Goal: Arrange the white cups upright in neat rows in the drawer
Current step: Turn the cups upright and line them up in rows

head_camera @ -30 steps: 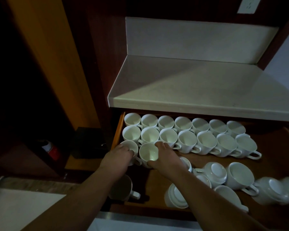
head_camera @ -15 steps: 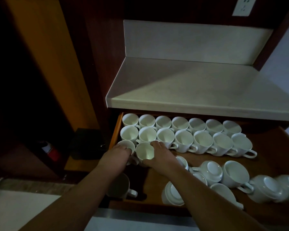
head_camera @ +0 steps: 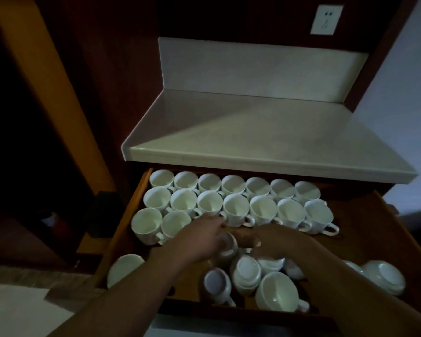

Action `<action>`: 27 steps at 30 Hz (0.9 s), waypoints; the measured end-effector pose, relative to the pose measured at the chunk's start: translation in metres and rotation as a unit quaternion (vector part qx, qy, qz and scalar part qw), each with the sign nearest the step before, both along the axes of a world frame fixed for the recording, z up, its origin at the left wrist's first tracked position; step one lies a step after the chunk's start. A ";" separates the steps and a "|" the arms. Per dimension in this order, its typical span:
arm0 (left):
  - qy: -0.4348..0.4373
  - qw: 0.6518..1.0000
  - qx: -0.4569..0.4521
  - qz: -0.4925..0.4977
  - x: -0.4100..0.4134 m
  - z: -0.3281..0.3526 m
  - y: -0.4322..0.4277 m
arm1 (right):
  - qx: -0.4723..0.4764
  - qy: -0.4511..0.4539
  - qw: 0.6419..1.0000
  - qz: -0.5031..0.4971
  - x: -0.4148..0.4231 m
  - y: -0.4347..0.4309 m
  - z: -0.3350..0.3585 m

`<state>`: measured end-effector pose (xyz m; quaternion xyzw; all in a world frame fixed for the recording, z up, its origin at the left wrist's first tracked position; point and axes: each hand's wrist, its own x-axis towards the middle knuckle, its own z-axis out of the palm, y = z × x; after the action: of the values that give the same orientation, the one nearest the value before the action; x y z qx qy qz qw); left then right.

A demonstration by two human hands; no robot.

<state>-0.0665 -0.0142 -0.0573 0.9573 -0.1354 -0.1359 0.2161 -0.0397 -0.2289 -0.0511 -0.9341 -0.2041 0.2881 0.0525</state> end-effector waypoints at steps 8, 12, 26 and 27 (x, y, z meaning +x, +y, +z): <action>0.076 0.993 0.082 0.028 0.011 -0.026 -0.048 | 0.064 -0.040 0.995 0.060 0.011 -0.040 -0.018; 0.067 0.995 0.036 0.070 0.005 -0.006 -0.049 | 0.066 -0.041 0.996 0.050 0.021 -0.052 -0.028; 0.179 0.679 -0.634 0.322 0.021 0.089 0.000 | 0.584 0.148 0.781 -0.165 0.067 0.015 0.059; 0.167 0.721 -0.598 0.309 0.022 0.087 0.007 | 0.558 0.123 0.798 -0.190 0.068 0.020 0.059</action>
<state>-0.0444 -0.0072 0.0296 0.5799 0.1529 -0.1097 0.7926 0.0279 -0.2087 0.0075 -0.7200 -0.1399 0.2208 0.6429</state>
